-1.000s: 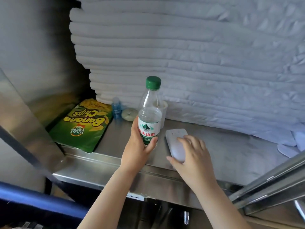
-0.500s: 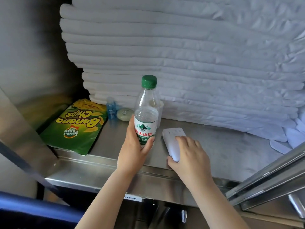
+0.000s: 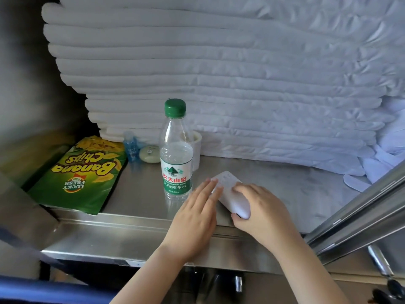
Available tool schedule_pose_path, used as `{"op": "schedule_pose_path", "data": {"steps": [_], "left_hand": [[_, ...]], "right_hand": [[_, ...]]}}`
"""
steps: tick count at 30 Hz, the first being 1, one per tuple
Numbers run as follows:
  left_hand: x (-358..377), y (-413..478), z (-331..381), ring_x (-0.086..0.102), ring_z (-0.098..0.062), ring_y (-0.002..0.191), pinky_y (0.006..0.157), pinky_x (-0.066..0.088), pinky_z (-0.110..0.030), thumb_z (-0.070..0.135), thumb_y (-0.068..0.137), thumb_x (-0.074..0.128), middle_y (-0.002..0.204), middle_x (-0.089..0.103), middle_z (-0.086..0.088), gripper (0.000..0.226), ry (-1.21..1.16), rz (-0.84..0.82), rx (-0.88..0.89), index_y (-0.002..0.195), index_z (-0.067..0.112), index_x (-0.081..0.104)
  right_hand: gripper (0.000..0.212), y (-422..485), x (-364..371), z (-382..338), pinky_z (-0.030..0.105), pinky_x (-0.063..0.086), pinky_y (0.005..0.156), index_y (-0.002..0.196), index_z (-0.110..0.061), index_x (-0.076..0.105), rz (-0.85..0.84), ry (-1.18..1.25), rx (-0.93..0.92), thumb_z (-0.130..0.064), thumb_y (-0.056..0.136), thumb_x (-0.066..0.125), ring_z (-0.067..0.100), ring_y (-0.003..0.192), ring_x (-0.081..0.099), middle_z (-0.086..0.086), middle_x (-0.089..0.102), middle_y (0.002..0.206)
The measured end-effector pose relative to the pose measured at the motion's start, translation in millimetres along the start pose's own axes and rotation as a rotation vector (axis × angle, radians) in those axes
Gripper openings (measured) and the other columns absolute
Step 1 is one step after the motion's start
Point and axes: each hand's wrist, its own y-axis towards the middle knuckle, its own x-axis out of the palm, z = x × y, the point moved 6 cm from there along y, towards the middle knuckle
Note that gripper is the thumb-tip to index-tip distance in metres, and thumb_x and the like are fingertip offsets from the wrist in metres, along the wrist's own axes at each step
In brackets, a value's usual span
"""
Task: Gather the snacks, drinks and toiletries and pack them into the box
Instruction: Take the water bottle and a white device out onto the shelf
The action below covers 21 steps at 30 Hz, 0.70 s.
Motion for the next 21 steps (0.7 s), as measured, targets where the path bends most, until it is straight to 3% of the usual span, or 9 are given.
{"op": "schedule_pose_path", "data": {"steps": [5,10,14,18,21], "left_hand": [[7,12,-3,0.049,-0.028,0.126,0.090,0.051,-0.039,0.000,0.074,0.068,0.135,0.053,-0.011,0.051,-0.017,-0.122,-0.043,0.124,0.006,0.059],[17,25,-11,0.027,-0.017,0.139,0.103,0.040,-0.035,0.013,0.090,0.051,0.150,0.033,0.002,0.053,-0.156,-0.304,-0.040,0.141,0.019,0.041],[12,29,-9,0.040,-0.022,0.132,0.094,0.047,-0.041,0.028,0.094,0.051,0.143,0.044,-0.003,0.044,-0.011,-0.309,0.029,0.136,0.014,0.047],[2,30,-1,0.060,-0.027,0.110,0.079,0.055,-0.037,0.024,0.082,0.068,0.122,0.062,-0.009,0.039,0.076,-0.214,0.108,0.117,0.007,0.063],[-7,34,2,0.064,-0.027,0.093,0.074,0.055,-0.032,0.032,0.082,0.060,0.104,0.066,-0.006,0.038,0.131,-0.136,0.134,0.110,0.007,0.064]], "right_hand": [[0.053,-9,0,7,0.020,0.042,0.077,0.113,-0.023,0.063,-0.080,0.051,-0.061,-0.020,0.062,0.077,0.014,0.106,0.057,-0.013,0.060,0.121],[0.053,-6,-5,13,0.011,0.031,0.076,0.116,-0.028,0.059,-0.097,0.115,-0.058,-0.023,0.066,0.073,0.006,0.105,0.053,-0.019,0.057,0.119],[0.050,-13,-3,12,0.017,0.040,0.070,0.116,-0.026,0.056,-0.071,0.109,-0.037,-0.017,0.069,0.068,0.009,0.100,0.055,-0.015,0.056,0.117],[0.048,-22,-9,10,0.003,0.032,0.065,0.109,-0.023,0.062,0.055,0.076,-0.042,-0.012,0.065,0.077,0.004,0.098,0.048,-0.012,0.058,0.113],[0.049,-22,-17,13,0.018,0.042,0.070,0.108,-0.019,0.064,0.189,0.041,-0.068,-0.010,0.063,0.083,0.012,0.093,0.047,-0.004,0.059,0.099]]}}
